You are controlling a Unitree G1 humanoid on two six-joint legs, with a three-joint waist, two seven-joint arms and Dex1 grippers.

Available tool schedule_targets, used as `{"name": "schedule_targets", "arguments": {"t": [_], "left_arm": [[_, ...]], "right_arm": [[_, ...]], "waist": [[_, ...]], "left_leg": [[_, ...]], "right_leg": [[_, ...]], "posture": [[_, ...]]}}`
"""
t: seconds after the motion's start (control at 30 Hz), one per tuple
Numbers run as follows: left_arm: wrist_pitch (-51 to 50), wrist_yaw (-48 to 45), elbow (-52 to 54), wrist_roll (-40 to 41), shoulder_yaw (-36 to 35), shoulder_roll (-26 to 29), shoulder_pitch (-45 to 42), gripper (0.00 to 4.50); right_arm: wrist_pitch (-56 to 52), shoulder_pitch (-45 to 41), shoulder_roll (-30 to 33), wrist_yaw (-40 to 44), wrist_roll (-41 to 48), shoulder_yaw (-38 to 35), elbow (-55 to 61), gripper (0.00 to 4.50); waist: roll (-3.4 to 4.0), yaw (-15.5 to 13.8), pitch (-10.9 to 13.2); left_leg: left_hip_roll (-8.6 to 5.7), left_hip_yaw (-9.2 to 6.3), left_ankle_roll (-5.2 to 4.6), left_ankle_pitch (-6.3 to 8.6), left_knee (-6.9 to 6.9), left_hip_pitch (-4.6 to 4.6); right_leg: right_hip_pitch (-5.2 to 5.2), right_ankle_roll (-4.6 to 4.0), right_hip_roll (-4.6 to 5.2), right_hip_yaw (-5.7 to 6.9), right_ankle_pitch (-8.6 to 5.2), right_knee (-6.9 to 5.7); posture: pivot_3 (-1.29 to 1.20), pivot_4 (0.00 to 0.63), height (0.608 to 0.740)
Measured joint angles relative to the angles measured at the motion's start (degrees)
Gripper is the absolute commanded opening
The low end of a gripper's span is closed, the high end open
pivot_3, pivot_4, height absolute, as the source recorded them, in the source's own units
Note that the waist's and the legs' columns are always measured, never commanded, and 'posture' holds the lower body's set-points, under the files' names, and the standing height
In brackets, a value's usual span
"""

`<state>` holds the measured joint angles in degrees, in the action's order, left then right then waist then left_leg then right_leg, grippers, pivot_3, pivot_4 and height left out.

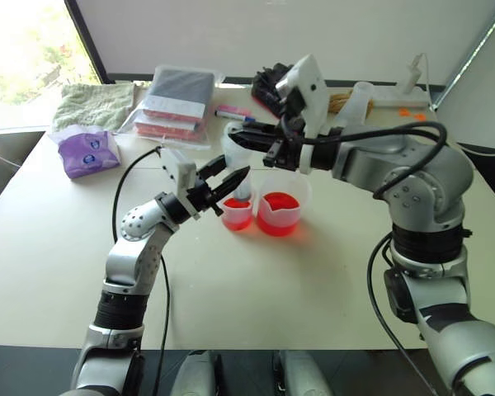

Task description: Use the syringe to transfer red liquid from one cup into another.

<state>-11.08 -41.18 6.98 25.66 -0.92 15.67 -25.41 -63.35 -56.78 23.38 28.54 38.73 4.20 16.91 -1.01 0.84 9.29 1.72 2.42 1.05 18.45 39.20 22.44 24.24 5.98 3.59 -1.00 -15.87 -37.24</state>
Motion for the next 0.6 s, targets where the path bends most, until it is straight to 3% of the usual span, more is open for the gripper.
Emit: {"name": "schedule_targets", "arguments": {"t": [0.57,0.6], "left_arm": [[-2.6,0.1,2.1,1.1,-0.3,2.0,0.8,1.46],[-2.6,0.1,2.2,1.2,-0.3,2.2,1.0,1.46]], "right_arm": [[1.3,0.3,-0.6,2.9,-1.9,0.5,-0.6,0.06],[1.3,0.3,-0.6,3.1,-1.9,0.5,-0.9,0.45]], "waist": [[0.00,0.0,0.0],[0.00,0.0,0.0]], "left_leg": [[0.00,0.00,0.00,0.00,0.00,0.00],[0.00,0.00,0.00,0.00,-0.01,0.00]], "right_leg": [[0.00,0.00,0.00,0.00,0.00,0.00],[0.00,0.00,0.00,0.00,0.00,0.00]], "posture": [[0.00,0.150,0.740],[0.00,0.150,0.740]]}}
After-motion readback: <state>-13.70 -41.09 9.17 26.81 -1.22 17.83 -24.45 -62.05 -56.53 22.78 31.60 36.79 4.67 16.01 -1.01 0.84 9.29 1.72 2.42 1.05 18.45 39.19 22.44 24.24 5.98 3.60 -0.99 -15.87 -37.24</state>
